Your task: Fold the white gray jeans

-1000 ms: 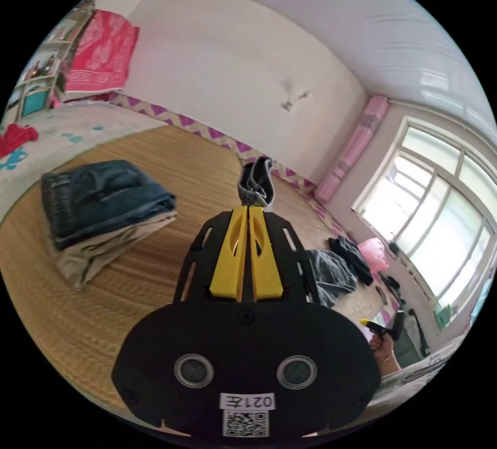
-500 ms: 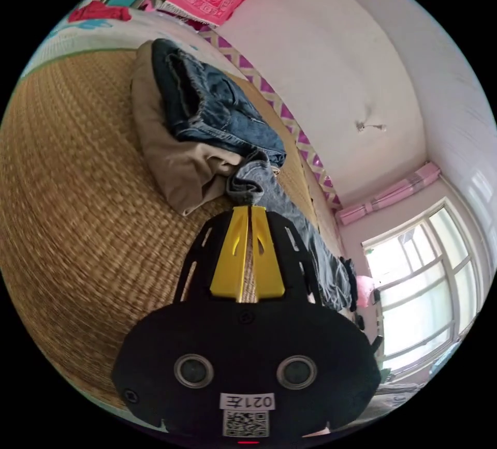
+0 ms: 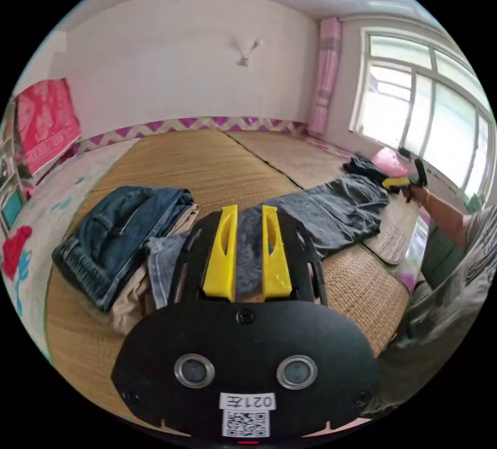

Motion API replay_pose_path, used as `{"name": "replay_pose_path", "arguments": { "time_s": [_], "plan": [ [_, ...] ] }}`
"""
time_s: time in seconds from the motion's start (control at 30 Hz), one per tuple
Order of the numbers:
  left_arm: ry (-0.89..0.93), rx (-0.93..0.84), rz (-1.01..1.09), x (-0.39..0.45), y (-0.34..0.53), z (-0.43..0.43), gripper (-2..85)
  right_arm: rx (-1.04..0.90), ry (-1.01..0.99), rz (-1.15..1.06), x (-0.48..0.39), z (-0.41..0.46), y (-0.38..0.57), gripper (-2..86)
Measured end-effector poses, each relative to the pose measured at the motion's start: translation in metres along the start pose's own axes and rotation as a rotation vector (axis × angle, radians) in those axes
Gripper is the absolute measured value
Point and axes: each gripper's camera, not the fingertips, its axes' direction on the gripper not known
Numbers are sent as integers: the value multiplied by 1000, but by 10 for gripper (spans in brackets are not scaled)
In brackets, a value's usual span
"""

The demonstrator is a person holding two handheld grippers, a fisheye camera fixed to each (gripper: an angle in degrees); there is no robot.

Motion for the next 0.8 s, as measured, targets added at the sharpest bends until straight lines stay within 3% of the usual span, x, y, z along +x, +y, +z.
{"name": "replay_pose_path", "arguments": {
  "time_s": [0.1, 0.23, 0.3, 0.53, 0.67, 0.8],
  "plan": [
    [-46, -150, 103, 14, -40, 77, 60, -195, 113, -215, 31, 56, -59, 54],
    [-31, -288, 188, 23, -77, 156, 62, -297, -87, -255, 89, 115, -122, 107],
    [47, -321, 249, 31, -92, 194, 95, -313, -78, -263, 106, 134, -145, 124],
    [203, -404, 282, 36, -112, 249, 114, -461, -239, -305, 145, 194, -181, 92],
    [268, -442, 261, 32, -109, 260, 107, -454, -263, -262, 159, 190, -182, 12],
    [292, -437, 258, 30, -107, 254, 91, -302, -254, -315, 158, 136, -172, -7]
  ]
}}
